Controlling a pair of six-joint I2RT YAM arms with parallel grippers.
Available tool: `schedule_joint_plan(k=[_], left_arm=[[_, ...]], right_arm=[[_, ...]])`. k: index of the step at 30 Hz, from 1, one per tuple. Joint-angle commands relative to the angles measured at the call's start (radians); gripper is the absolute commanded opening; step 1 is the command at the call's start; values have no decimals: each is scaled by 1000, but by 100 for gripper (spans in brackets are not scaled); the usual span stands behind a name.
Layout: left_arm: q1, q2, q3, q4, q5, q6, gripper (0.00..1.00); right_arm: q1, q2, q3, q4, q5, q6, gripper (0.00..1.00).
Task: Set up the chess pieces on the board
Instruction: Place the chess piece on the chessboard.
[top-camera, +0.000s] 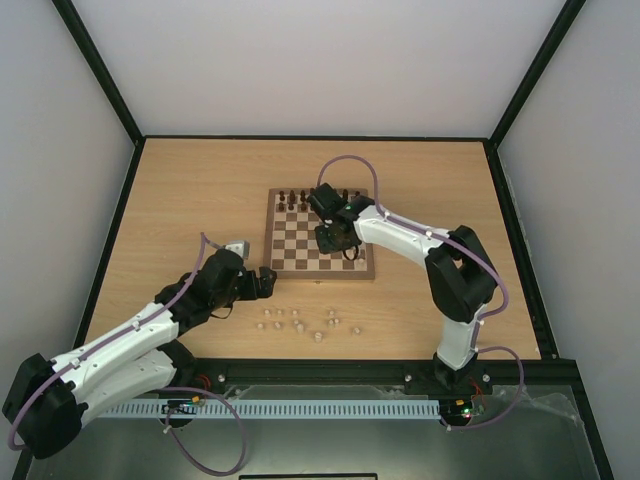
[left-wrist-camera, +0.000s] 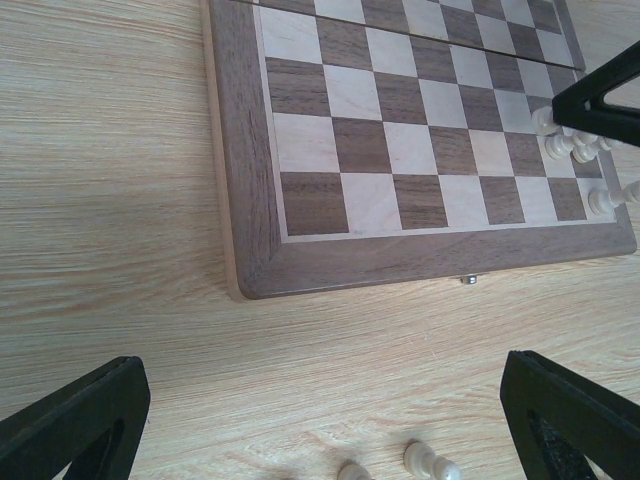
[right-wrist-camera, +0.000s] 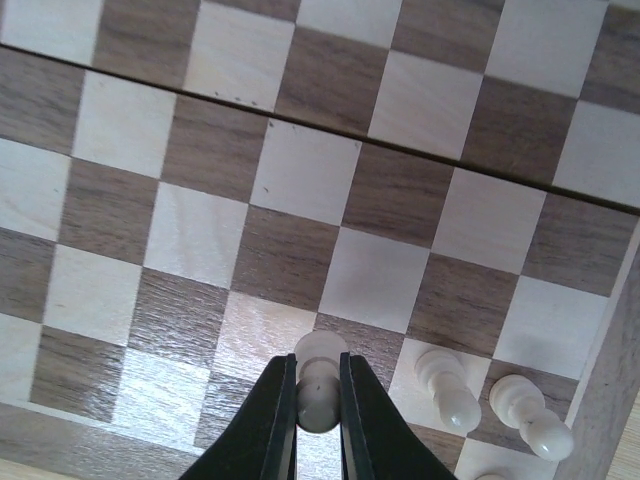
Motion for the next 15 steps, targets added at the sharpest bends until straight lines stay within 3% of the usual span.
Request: schedule_joint_plan(k=[1,15], left_arm=[[5,1,12,-1,-3,7,99],[6,5,8,4,0,7,99]], right_arm=[[-5,27,16,-73,14,-24,6],[-8,55,-12,-71,18,-27,9]])
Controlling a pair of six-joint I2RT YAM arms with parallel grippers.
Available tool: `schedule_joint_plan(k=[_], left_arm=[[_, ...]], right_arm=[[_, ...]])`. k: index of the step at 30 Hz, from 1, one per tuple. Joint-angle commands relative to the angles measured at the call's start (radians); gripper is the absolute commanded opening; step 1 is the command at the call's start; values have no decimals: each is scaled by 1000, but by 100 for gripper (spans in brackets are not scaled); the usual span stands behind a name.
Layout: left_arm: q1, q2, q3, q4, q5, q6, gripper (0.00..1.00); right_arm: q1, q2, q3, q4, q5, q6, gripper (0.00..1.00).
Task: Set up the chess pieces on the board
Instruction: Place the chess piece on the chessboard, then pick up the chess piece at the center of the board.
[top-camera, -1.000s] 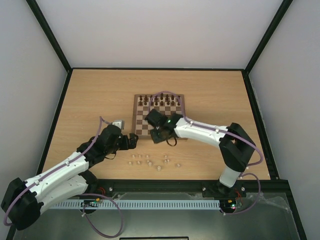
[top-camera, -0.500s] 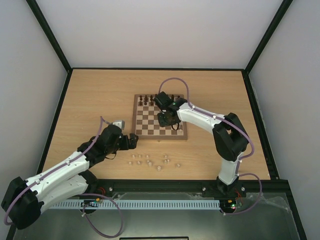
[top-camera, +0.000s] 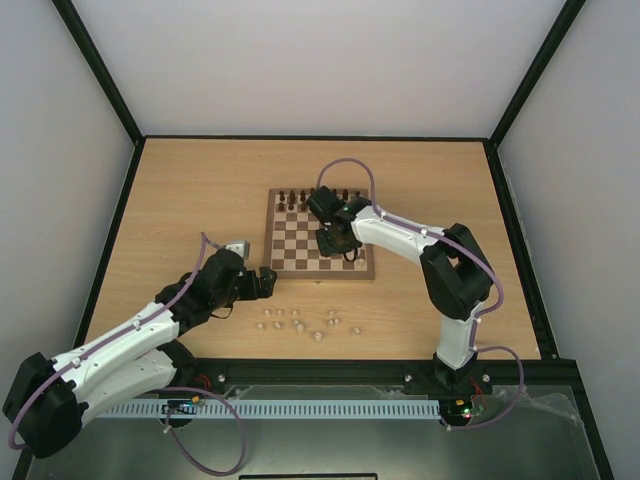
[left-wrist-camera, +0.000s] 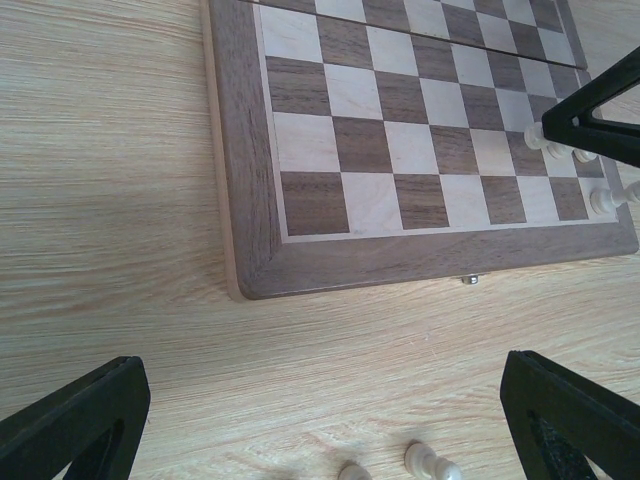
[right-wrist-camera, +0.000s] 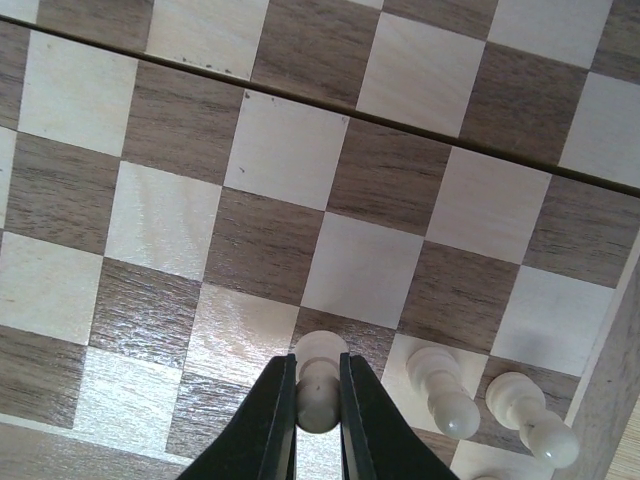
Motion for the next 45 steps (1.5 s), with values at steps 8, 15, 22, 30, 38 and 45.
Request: schedule_joint_plan(k=[8,15,22,30,38,45], left_arm=[[6,4,9,-1,1,3,99],[6,12,15,-8,-5,-4,99],[6,27,34,-29,-10,-5,99],[5,76,88,-91,11,-4,99],[-35,174,157,-198,9,-21,99],[-138,222,158,-272,-36,-134,92]], right_arm=[[-5,19,-27,-48,11,-16,9],[-6,14,-32,-40,3,-21,14],[-7,-9,-24,-47,-2,-31,20],[-6,-133,-48,-43,-22,-29,24],[1,-337,-182,41,-97,-28,28],[6,-397,-260,84,-162,-36,28]])
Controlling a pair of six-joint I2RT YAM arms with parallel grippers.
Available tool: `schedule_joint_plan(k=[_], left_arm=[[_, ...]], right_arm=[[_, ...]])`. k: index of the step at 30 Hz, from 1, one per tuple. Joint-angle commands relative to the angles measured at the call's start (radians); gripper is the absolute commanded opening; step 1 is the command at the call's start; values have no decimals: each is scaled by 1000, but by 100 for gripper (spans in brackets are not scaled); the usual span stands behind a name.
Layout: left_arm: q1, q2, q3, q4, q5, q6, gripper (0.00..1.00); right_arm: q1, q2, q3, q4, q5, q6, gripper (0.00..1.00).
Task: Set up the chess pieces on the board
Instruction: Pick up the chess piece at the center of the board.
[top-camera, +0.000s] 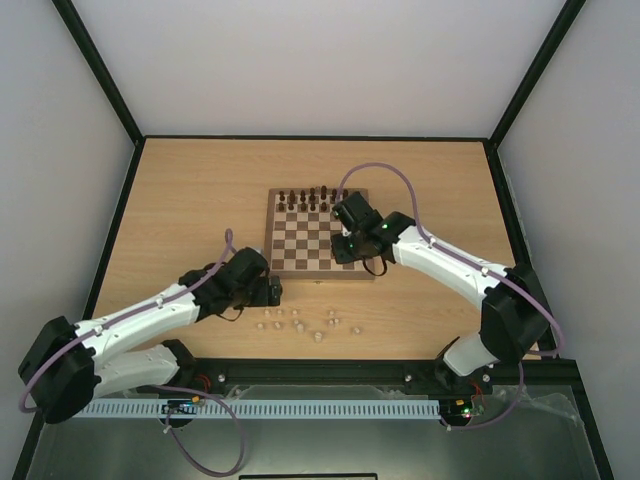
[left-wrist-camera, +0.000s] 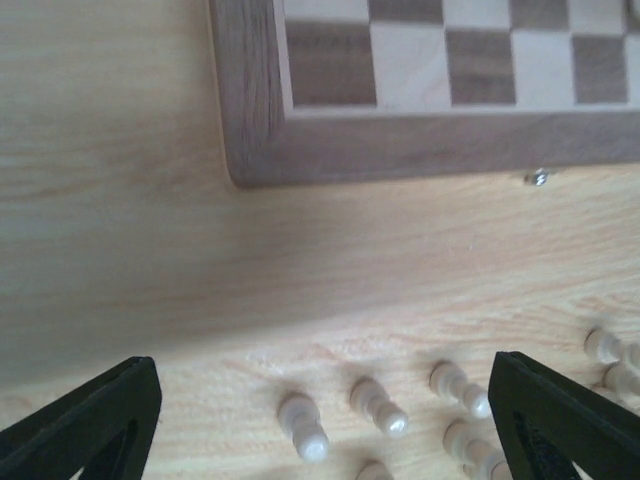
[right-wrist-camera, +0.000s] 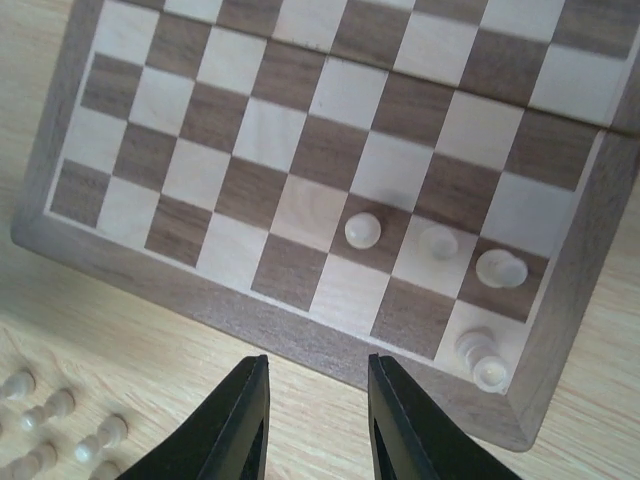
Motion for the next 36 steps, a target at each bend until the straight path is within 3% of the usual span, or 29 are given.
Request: schedule_joint_plan(k=[1,7,11,25,36], left_arm=[[-65,29,21,-105,-44,-97,91],[-131,53,-9,-137,-101,-190,79],[-141,81,-16,-122,-114,-210,65],[-210,199,-15,-101,-158,-265,45],[-227,211,-19,-102,-151,-278,10]], right_arm=[[9,-37,-45,22,-61,-15,28],[25,-64,-67,38,-92,-16,27],[39,-68,-71,41,-101,-18,27],[55,-91,-86,45,-105,-18,27],[58,-88,-85,46,-106,-19,27]])
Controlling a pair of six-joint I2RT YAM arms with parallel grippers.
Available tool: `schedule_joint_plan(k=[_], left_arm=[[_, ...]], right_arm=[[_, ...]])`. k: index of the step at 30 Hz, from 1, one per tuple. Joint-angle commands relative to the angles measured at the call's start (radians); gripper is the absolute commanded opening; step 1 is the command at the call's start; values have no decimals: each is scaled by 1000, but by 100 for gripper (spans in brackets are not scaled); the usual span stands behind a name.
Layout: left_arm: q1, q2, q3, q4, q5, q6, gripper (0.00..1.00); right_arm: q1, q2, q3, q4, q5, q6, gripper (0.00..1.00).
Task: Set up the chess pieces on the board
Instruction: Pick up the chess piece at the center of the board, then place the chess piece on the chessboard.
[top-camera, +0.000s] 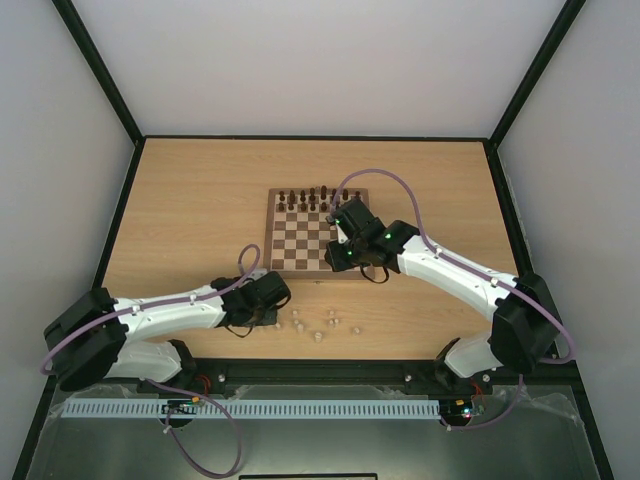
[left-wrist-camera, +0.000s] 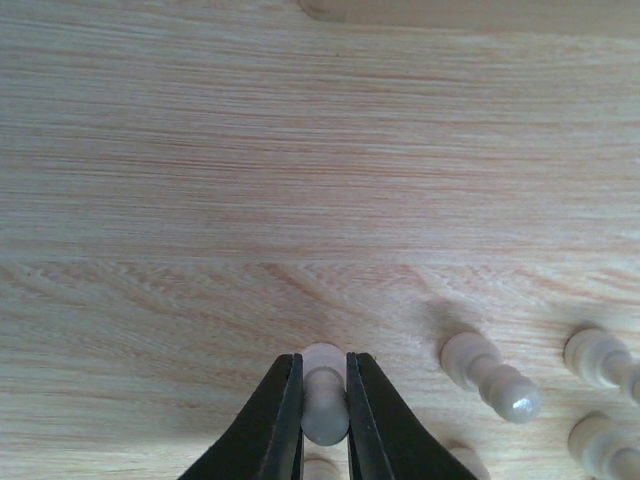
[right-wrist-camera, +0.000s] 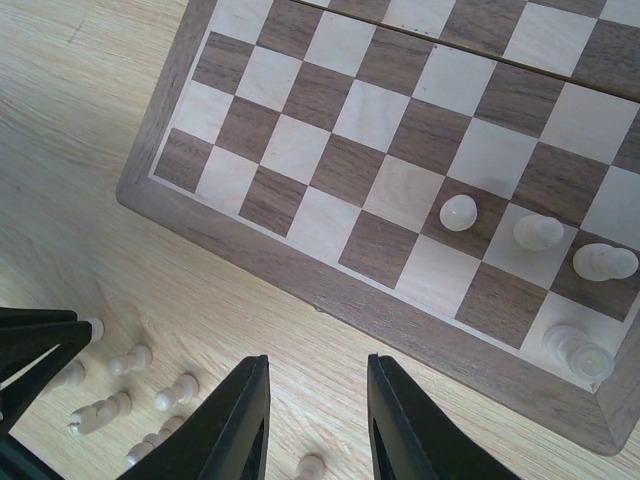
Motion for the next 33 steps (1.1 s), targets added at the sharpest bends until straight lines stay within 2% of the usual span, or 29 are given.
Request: schedule_joint_plan(k=[1,7,13,21,28,33], left_arm=[[-8,11,-8,-15,-9,-10,9],[12,42,83,-55,-46,48,7],[103,111,240,-63,-83,183,8],[238,262,412,6,-51,340,9],[268,403,538,22,-30,395,9],[285,433,543,32,-21,406,10]], right_arm=[[6,-21,-14,-15,-2,-14,27],[7,-27,-15,-15,0,-14,27],[6,-43,-6,-24,25,-11,28],[7,-65,-3,-34,60,-10,27],[5,-76,-8,-34,66,-8,28],[5,-78,-14,-33,65,-7,28]])
